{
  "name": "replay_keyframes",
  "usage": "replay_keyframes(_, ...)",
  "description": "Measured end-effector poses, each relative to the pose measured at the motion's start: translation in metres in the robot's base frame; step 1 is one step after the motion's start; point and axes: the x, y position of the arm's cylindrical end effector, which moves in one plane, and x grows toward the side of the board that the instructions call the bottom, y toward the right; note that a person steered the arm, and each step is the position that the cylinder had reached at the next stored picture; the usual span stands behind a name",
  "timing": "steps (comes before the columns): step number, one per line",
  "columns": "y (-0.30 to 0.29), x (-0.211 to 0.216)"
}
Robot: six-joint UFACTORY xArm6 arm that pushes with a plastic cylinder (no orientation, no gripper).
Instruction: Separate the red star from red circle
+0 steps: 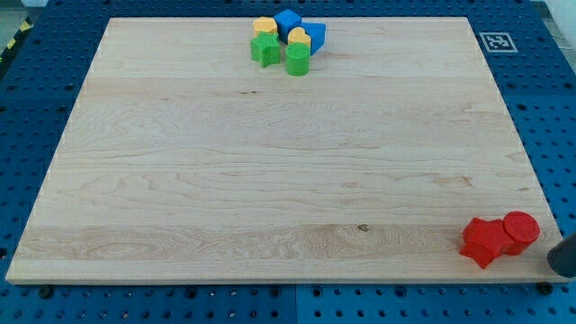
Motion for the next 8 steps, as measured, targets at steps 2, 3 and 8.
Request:
replay_keyframes(2,-0.027,0.001)
replay_keyframes(3,-0.032,0.0)
replay_keyframes(8,-0.058,-0.007)
